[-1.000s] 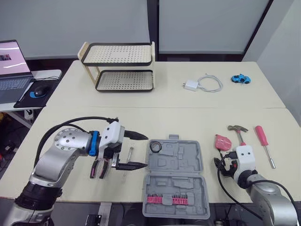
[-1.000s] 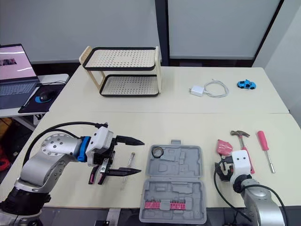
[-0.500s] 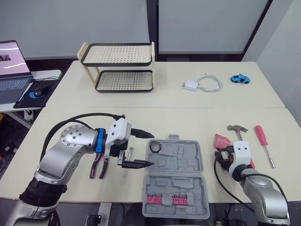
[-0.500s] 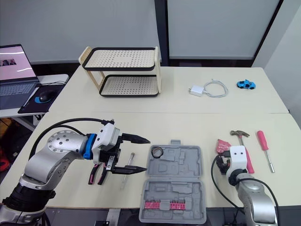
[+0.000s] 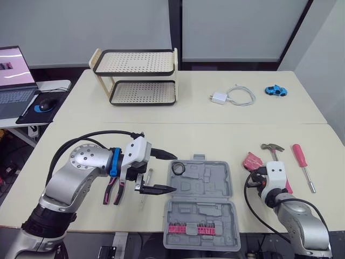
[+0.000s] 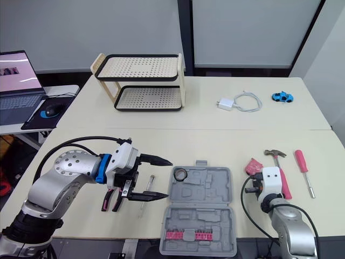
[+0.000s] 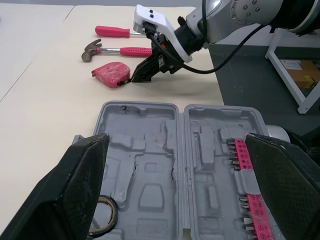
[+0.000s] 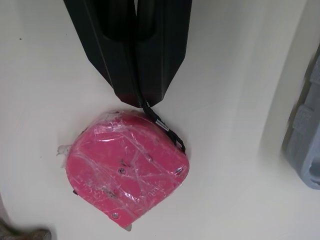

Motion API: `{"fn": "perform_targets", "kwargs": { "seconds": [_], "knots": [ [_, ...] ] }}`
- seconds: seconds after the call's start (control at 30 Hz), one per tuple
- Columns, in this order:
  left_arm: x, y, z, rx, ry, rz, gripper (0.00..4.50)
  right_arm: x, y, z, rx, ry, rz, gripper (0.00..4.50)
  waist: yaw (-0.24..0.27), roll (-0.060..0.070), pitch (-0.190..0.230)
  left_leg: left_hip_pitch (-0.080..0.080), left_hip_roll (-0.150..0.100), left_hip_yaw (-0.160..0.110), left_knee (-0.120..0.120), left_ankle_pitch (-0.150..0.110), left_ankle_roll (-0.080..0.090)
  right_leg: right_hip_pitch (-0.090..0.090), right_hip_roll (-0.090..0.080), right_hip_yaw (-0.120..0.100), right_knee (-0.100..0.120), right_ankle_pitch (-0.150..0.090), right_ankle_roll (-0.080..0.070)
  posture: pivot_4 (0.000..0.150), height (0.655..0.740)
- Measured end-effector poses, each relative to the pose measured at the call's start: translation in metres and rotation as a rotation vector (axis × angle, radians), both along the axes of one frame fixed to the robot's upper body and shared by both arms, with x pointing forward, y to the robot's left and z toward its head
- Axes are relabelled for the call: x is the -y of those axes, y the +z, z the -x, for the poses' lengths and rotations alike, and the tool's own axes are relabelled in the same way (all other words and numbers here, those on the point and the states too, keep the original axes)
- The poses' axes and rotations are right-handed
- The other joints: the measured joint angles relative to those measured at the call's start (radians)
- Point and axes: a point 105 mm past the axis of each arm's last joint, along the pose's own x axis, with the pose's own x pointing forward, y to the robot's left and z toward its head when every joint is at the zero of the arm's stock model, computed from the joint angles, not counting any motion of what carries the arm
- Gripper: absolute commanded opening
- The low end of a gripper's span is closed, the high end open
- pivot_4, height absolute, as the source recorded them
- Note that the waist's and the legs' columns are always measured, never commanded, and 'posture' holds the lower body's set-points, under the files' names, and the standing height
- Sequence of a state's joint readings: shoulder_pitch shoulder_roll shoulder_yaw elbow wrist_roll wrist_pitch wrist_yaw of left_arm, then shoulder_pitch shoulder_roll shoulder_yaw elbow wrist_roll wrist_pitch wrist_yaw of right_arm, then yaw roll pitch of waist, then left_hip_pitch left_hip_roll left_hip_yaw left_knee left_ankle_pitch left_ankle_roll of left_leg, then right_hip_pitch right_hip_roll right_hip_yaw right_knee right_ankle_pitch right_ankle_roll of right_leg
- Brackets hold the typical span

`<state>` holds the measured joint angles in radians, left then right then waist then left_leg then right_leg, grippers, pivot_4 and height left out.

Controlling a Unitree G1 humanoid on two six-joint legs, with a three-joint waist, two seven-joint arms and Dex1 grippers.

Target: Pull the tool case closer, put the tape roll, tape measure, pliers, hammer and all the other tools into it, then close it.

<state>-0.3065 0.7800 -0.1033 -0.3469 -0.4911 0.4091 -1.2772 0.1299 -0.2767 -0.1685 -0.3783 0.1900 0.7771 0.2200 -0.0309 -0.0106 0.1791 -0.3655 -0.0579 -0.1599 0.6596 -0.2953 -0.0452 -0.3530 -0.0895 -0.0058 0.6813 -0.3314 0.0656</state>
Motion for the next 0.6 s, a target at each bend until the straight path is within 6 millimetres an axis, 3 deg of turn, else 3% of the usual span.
{"fn": "perform_targets", "kwargs": {
  "seconds": [0.23,0.33,0.53,0.6],
  "knots": [
    [-0.001,-0.002,0.001,-0.010,0.003,-0.004,4.50,-0.001,0.000,0.018,-0.052,0.016,-0.038,0.05,0.001,0.000,0.000,0.000,0.000,0.000,0.000,0.000,0.000,0.000,0.000,0.000,0.000,0.000,0.000,0.150,0.7318],
    [0.000,-0.003,0.002,-0.014,-0.001,-0.005,4.50,-0.001,0.000,0.019,-0.055,0.019,-0.042,0.62,0.001,0.000,0.000,0.000,0.000,0.000,0.000,0.000,0.000,0.000,0.000,0.000,0.000,0.000,0.000,0.150,0.7318],
    [0.001,-0.005,0.002,-0.020,-0.007,-0.008,4.50,-0.004,0.004,0.016,-0.040,0.070,-0.008,2.62,0.001,0.000,0.000,0.000,0.000,0.000,0.000,0.000,0.000,0.000,0.000,0.000,0.000,0.000,0.000,0.150,0.7318],
    [0.001,-0.005,0.002,-0.020,-0.007,-0.007,4.50,-0.007,0.005,0.012,-0.021,0.087,0.003,2.62,0.000,0.000,0.000,0.000,0.000,0.000,0.000,0.000,0.000,0.000,0.000,0.000,0.000,0.000,0.000,0.150,0.7318]
  ]
}}
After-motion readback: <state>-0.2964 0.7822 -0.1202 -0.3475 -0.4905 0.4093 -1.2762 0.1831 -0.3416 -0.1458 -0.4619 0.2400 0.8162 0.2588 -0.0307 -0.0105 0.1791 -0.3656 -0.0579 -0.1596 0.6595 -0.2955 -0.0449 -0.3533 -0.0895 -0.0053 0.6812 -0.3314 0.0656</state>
